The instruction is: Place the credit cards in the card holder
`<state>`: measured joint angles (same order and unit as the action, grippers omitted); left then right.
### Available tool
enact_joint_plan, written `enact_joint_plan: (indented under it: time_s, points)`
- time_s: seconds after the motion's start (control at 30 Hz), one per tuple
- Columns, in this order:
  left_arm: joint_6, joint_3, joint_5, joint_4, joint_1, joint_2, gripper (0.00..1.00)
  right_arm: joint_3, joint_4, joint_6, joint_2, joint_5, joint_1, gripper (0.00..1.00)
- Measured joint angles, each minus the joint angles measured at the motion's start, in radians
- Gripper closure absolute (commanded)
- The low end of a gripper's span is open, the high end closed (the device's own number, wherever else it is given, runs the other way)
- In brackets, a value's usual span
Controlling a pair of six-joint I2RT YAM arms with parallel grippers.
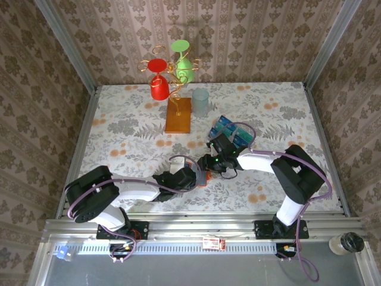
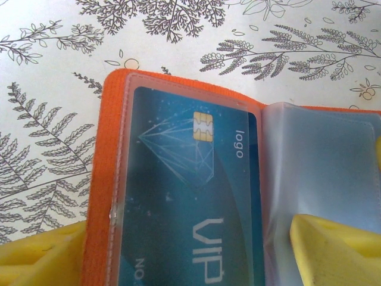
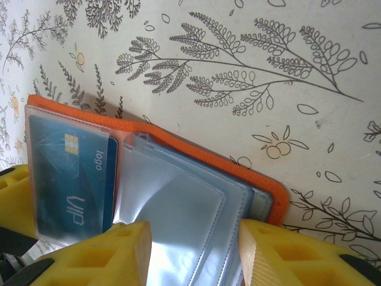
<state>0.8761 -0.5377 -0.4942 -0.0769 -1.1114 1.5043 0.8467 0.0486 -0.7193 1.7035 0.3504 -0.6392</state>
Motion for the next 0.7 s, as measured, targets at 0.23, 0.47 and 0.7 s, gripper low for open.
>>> enact_joint_plan:
  time_s: [0.23,0.47,0.7]
  points:
    - [0.0,0.0,0.0,0.0,0.0,0.0,0.18,-0.007,0.002,-0.011,-0.034,-0.002,0.0,0.57]
    - [0.002,0.002,-0.002,-0.004,0.0,0.0,0.18,-0.011,-0.008,-0.026,-0.034,-0.001,0.0,0.58]
    - [0.003,0.002,-0.003,-0.004,0.0,0.0,0.18,-0.011,-0.039,-0.043,-0.01,0.002,-0.003,0.58]
